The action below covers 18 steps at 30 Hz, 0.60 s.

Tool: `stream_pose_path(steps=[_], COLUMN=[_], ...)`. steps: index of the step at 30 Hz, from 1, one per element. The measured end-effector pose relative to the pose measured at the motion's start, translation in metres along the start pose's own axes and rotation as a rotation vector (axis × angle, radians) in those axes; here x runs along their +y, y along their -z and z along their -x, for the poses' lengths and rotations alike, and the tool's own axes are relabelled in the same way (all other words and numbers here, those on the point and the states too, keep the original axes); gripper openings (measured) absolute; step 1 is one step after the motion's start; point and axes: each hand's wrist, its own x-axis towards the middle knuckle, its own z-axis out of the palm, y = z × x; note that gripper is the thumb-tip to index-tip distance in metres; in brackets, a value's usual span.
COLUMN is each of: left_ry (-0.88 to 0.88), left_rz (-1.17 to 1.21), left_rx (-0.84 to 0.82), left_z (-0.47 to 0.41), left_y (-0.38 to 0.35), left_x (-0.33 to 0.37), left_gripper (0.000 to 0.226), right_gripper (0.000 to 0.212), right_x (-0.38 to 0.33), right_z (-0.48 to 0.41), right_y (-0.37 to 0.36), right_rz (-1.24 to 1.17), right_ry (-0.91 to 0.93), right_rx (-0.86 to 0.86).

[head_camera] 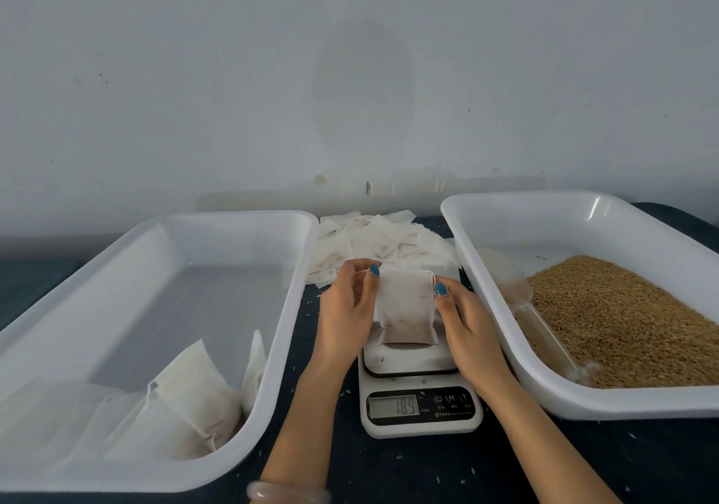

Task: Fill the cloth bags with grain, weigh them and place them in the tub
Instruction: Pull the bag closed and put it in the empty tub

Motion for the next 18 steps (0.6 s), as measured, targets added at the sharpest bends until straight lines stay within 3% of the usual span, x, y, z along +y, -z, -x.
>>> stream_pose_path(steps=[3, 7, 11, 18], left_ry=[0.008, 0.003, -0.064, -0.304], left_rz=[-0.006, -0.022, -0.096, -0.300], left_rx=[-0.002, -0.013, -0.019, -0.029], left_z=[-0.0001, 0.0011, 0.0025, 0.0042], left_y=[0.0010, 0.0018, 0.0051, 0.0026], left_x=[-0.0001, 0.0015, 0.0040, 0.0092], left_gripper=[0.019, 0.015, 0.029, 0.026], right_gripper=[0.024, 0.043, 0.044, 0.008], right_x=[-0.0007, -0.0030, -0.0015, -0.0041], right_z=[0.0014, 0.0032, 0.0035, 0.0018], right_y=[0.0004, 0.0004, 0.0015, -0.0033], right_rz=[0.004, 0.009, 0.032, 0.119], right_ry=[-0.030, -0.052, -0.066, -0.009], right_rx=[0.005, 0.003, -0.012, 0.000])
